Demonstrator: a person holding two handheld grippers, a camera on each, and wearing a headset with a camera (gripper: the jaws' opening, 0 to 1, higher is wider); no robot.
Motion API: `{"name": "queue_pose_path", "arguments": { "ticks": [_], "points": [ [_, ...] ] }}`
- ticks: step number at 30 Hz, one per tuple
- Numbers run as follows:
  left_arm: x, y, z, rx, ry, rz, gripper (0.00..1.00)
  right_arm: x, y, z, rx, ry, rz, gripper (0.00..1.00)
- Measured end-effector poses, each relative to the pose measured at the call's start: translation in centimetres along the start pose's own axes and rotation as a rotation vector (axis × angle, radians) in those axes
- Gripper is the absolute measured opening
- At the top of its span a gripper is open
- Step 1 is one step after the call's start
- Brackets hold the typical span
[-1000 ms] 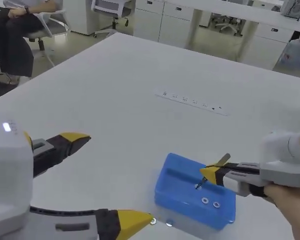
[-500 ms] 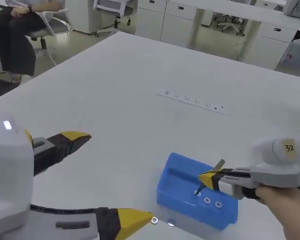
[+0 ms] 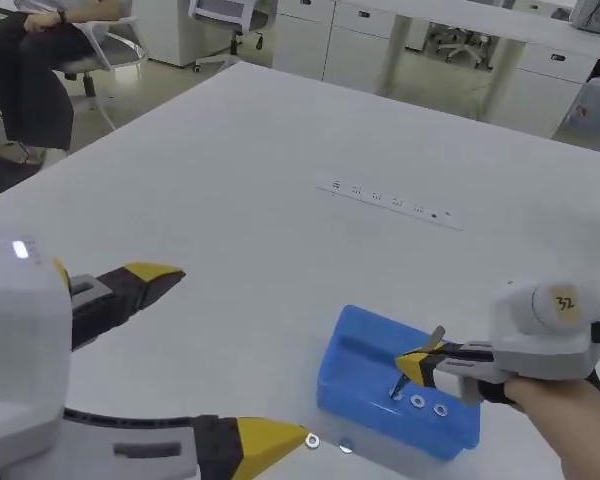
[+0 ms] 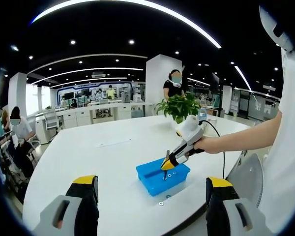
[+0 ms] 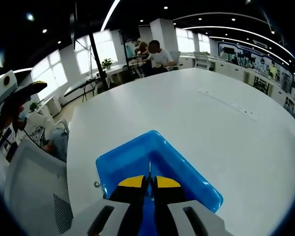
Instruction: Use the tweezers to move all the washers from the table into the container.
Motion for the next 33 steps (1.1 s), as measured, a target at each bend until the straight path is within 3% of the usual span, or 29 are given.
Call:
{"name": "queue_pose_path", "arguments": {
  "ticks": [15,33],
  "points": [
    [-0.1,-0.1,0.1,0.005,0.004,0.002,0.92,0.8,-0.2,-0.5,0.012,-0.040,0.020,0.03],
    [-0.7,-0.4,-0.2,-0.005,0.011,0.028,0.92,2.7,1.7,-1.9,0.025,-0.118,0.016,0.03]
  ]
}}
Point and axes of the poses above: the centre of the closed fingertips' face, and the gripper's own axes: x roughly backward along the fingers, y roughly to its left, z roughly out of its underside, the point moved 8 cm from there along x, roughly backward along the fingers, and after that the axes turned 1 degree about -y, right-handed, at the moved point
